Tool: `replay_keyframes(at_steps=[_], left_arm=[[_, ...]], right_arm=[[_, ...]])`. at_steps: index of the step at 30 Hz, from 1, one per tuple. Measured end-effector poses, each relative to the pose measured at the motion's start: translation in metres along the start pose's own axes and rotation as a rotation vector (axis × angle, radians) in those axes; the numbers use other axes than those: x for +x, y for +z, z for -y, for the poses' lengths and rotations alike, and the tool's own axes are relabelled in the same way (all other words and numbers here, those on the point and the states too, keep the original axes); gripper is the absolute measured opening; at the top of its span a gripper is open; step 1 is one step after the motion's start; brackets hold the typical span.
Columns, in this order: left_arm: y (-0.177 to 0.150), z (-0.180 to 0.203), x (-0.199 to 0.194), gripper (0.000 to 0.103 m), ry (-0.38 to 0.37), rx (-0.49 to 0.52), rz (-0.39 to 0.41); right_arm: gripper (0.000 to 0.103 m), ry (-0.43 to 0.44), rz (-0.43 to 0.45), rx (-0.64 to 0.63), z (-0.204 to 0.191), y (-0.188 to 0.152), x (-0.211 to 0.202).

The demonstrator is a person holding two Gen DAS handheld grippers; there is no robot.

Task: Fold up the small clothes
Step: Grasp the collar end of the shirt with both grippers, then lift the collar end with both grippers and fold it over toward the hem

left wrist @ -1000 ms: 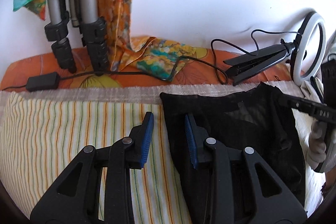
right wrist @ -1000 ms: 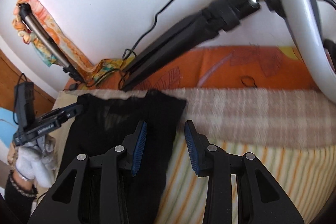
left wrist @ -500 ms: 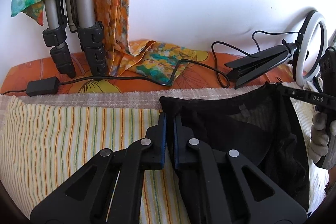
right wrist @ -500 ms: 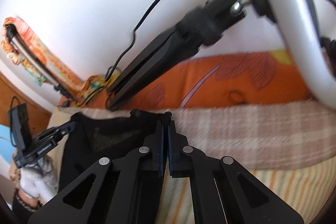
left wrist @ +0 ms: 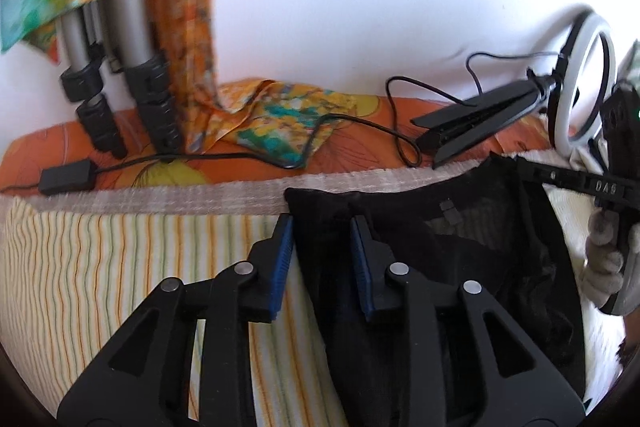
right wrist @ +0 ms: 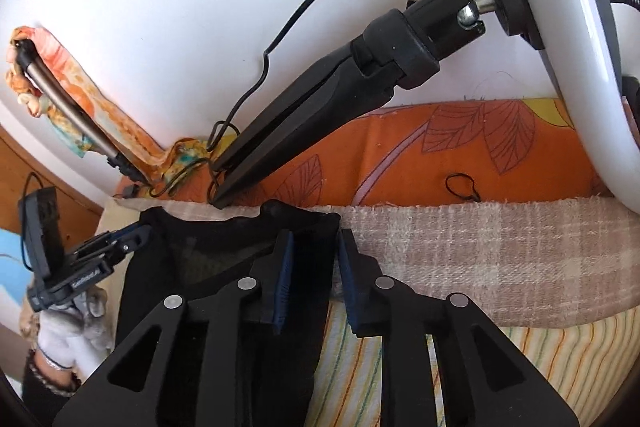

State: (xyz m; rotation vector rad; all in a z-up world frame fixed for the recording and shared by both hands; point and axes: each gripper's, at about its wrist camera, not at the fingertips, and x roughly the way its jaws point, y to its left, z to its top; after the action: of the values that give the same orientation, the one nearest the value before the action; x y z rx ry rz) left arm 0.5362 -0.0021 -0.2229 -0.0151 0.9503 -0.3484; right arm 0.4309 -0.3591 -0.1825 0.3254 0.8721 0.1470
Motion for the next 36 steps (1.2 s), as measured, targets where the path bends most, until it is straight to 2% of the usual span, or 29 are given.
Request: replay_keyframes(at_steps=[1, 2, 3, 4, 7, 13, 21, 25, 29, 33, 36], left_arm=[[0.0, 0.002, 0.0, 0.02, 0.004, 0.007, 0.003], [0.001, 0.004, 0.001, 0.002, 0.005, 0.011, 0.002], [0.002, 0.004, 0.001, 0.002, 0.002, 0.004, 0.003], [0.003, 0.003, -0.001, 0.002, -0.003, -0.007, 0.006], [0.003, 0.001, -0.012, 0.001, -0.04, -0.043, 0.026], [-0.003, 0.02, -0.049, 0.001, -0.064, 0.015, 0.069], [-0.03, 0.041, -0.111, 0.001, -0.09, 0.05, 0.125], [-0.054, 0.045, -0.145, 0.001, -0.11, 0.042, 0.149], [-0.088, 0.052, -0.182, 0.001, -0.14, 0.059, 0.184], [-0.13, 0.067, -0.2, 0.001, -0.136, 0.095, 0.151], [-0.16, 0.077, -0.208, 0.001, -0.126, 0.109, 0.135]], right_arm=[[0.021, 0.007, 0.002, -0.005, -0.002, 0.0, 0.002], [0.016, 0.003, -0.001, -0.013, -0.006, 0.001, 0.005], [0.007, -0.006, -0.005, -0.021, -0.008, 0.0, 0.007], [0.002, -0.025, -0.012, -0.033, -0.011, -0.001, 0.009], [0.002, -0.034, 0.028, -0.055, -0.018, -0.002, 0.001], [0.002, 0.01, 0.092, -0.051, -0.024, -0.006, -0.029], [0.002, 0.05, 0.13, -0.148, -0.058, -0.033, -0.09], [0.002, 0.078, 0.139, -0.18, -0.073, -0.062, -0.124], [0.002, 0.079, 0.127, -0.234, -0.088, -0.105, -0.149], [0.002, 0.095, 0.116, -0.232, -0.091, -0.155, -0.168], [0.002, 0.06, 0.118, -0.256, -0.095, -0.188, -0.182]])
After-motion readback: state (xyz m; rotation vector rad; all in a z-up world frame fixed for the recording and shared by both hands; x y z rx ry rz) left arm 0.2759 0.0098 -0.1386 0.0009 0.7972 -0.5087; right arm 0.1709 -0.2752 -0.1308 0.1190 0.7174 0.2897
